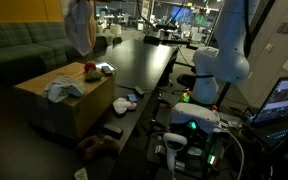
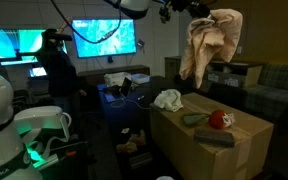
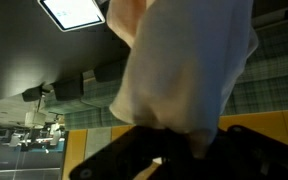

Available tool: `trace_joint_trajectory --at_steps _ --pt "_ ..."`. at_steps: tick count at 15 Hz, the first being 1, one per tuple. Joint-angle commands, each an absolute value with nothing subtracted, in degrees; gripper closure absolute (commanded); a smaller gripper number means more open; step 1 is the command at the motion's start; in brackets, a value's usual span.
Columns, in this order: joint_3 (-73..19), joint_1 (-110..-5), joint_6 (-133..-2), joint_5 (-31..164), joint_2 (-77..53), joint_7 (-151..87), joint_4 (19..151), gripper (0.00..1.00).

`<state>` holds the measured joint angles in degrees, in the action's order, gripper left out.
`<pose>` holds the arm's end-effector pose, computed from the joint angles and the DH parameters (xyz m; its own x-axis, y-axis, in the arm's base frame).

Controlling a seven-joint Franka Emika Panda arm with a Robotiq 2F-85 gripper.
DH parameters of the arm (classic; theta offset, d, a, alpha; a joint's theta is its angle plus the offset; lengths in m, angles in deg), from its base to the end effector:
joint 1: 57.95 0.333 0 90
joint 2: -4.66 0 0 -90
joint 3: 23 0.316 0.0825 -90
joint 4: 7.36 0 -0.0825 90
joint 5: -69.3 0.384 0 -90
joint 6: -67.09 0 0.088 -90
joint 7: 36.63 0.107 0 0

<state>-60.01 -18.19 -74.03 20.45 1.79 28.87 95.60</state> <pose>0.6200 0.0389 0.5883 0.5028 -0.3074 0.8079 -0.5517 -0.8336 0.0261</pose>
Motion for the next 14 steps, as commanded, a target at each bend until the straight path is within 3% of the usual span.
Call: trace_joint_trajectory --at_steps 1,5,14 --pt "-44.72 -31.83 -67.16 14.61 14.62 32.18 102.18 0.94" --pt "-33.1 -46.97 -65.49 20.48 24.09 28.56 109.99 0.94" --pt "-29.54 -57.54 -65.22 49.57 31.9 2.91 125.72 0.94"
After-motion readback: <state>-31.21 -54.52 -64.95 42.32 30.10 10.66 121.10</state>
